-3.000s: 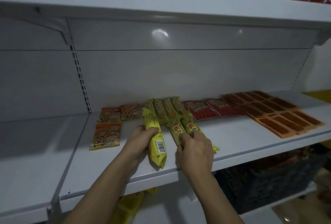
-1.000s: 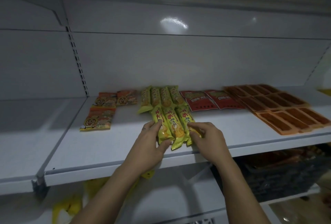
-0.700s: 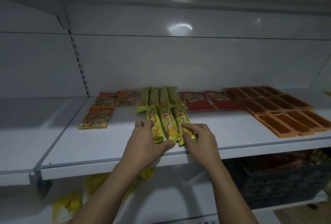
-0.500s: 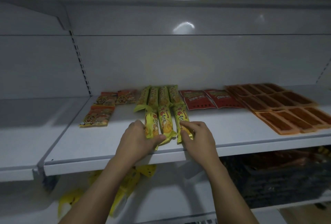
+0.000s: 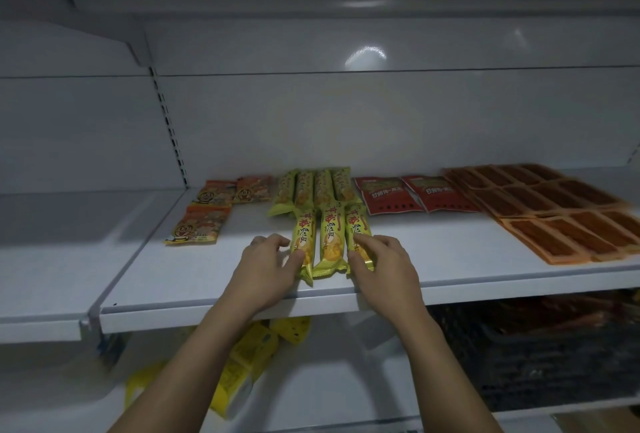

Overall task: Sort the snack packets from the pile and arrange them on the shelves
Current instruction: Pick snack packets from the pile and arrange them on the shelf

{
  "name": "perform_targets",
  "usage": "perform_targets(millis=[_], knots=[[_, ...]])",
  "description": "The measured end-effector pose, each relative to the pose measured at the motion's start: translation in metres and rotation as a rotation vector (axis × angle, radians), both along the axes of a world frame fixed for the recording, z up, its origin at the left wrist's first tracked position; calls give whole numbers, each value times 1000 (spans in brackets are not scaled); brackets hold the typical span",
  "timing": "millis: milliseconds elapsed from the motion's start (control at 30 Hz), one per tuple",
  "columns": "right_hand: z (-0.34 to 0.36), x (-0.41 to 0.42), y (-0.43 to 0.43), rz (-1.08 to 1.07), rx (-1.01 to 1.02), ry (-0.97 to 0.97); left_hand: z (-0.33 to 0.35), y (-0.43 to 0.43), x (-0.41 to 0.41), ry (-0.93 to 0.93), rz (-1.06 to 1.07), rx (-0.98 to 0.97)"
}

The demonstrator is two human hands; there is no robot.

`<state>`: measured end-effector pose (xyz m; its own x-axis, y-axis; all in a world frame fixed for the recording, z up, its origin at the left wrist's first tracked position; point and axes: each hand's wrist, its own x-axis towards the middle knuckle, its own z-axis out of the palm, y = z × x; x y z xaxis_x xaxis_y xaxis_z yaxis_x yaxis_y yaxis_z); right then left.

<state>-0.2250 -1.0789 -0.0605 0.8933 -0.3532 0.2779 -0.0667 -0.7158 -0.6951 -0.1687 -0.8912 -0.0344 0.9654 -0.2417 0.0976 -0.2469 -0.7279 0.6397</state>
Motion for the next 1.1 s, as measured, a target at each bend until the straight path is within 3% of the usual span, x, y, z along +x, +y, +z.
perform_targets(millis=[167, 500, 800, 1100], knots=[[-1, 0, -1, 8, -7, 0, -4, -2, -1, -87, -163, -12], [0, -1, -1, 24, -4, -20, -6, -2, -4, -55, -112, -114], [2, -1, -3, 41, 19, -25, -7, -5, 1, -115, -132, 4], [3, 2, -3, 21, -40, -20, -3, -24, -6, -339, -228, 331]])
